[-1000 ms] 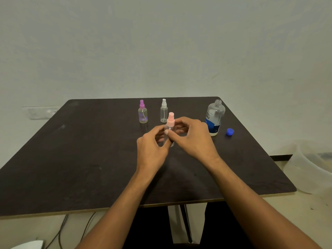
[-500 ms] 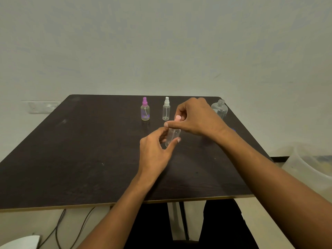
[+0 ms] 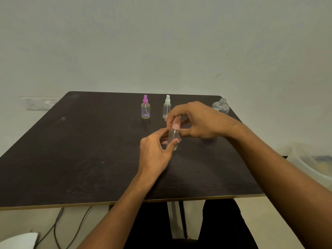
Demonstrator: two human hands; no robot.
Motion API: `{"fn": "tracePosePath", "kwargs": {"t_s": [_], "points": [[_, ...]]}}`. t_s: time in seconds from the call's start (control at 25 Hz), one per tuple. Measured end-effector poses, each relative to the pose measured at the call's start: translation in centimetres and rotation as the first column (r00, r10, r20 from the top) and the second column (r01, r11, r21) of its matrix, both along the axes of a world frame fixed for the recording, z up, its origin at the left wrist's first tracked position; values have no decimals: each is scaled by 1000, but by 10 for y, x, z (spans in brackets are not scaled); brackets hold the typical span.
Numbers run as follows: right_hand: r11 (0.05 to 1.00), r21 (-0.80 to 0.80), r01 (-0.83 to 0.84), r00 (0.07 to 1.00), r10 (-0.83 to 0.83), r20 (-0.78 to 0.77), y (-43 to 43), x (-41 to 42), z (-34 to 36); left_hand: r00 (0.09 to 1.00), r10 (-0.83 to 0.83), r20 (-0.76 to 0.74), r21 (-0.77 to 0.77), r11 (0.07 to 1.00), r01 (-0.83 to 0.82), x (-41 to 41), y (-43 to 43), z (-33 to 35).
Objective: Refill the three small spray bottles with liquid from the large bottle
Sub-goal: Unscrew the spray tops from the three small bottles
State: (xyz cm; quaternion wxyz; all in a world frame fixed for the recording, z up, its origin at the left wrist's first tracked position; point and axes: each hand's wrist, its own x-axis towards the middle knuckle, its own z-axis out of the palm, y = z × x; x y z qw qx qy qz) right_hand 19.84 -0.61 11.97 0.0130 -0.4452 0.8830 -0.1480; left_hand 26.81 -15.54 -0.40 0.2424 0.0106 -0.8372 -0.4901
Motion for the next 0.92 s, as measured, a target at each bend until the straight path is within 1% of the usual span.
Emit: {"fn": "tracePosePath", "kwargs": {"t_s": [0.04, 0.12, 0.16, 0.24, 0.36, 0.48, 0.56, 0.6, 0.68, 0.76, 0.84, 0.92], "points": [[998, -53, 32, 999, -33, -15, 0, -1, -1, 1000, 4, 0, 3, 1000, -4, 0, 0, 0], [977, -136, 162, 984, -171, -58, -1, -2, -3, 1000, 10, 2, -7, 1000, -10, -2, 0, 1], [966, -134, 220, 969, -232, -84, -3, -3, -5, 1000, 13, -1, -16, 1000, -13, -3, 0, 1], [960, -86, 268, 953, -277, -124, -6, -5, -8, 1000, 18, -6, -29, 999, -18, -4, -1, 1], [976, -43, 215, 972, -218, -92, -8, -5, -6, 1000, 21, 1, -42, 999, -21, -5, -2, 0], [997, 23, 75, 997, -75, -7, -4, -3, 1, 1000, 1, 7, 3, 1000, -1, -4, -3, 1], [1000, 1, 26, 1000, -26, 9, -2, -3, 1, 1000, -5, 9, 6, 1000, 5, -4, -4, 1], [999, -41, 34, 999, -34, 5, -3, -3, -1, 1000, -6, 12, 4, 1000, 6, -3, -5, 0], [986, -107, 126, 991, -130, -31, -6, -3, -4, 1000, -3, 20, 3, 1000, 3, -4, -5, -1], [970, -89, 226, 967, -234, -100, -9, -3, -5, 1000, 4, 24, -10, 1000, -4, -6, -4, -2], [971, -46, 236, 965, -239, -109, -11, -2, -4, 1000, 6, 16, -26, 1000, -6, -6, -4, -2], [983, -13, 184, 981, -185, -51, -11, -1, -1, 1000, 3, 16, -25, 1000, -3, -5, -4, -3]]}}
